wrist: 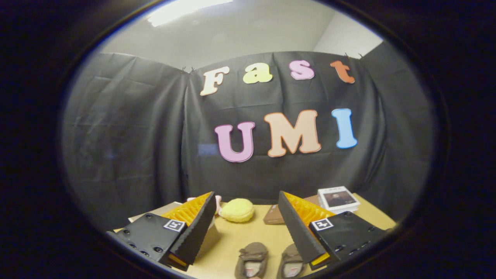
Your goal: Open the storage box then place both shoes into the box .Put the left shoe in first, then the right shoe, with the right side of both shoes facing outward in a uniform manner.
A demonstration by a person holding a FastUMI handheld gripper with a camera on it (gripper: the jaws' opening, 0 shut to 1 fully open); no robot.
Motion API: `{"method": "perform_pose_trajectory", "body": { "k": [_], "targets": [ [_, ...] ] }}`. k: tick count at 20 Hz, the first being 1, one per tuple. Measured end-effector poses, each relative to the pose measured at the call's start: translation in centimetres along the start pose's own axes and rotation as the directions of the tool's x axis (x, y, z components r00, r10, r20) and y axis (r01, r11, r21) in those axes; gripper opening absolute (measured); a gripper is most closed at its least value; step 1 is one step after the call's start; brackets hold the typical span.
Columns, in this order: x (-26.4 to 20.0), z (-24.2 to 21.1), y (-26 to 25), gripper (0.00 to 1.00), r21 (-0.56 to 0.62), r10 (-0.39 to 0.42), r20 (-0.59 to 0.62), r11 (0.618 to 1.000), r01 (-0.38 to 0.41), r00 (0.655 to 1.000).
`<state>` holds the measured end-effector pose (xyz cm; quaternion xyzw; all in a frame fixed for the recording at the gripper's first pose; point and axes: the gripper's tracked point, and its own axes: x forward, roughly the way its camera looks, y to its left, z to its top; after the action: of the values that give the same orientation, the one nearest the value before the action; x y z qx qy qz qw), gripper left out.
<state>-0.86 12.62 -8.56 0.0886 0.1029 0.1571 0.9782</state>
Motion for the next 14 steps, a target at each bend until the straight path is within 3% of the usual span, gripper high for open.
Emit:
{"method": "perform_pose_trajectory", "body": {
  "k": [7, 14],
  "targets": [
    [1.6, -6.7, 3.5, 0.99, 0.258, 0.105, -0.149, 0.964, -0.064, 0.983],
    [2.7, -11.9, 6.0, 0.99, 0.523, 0.197, -0.228, 0.851, -0.050, 0.954]
  ]
}}
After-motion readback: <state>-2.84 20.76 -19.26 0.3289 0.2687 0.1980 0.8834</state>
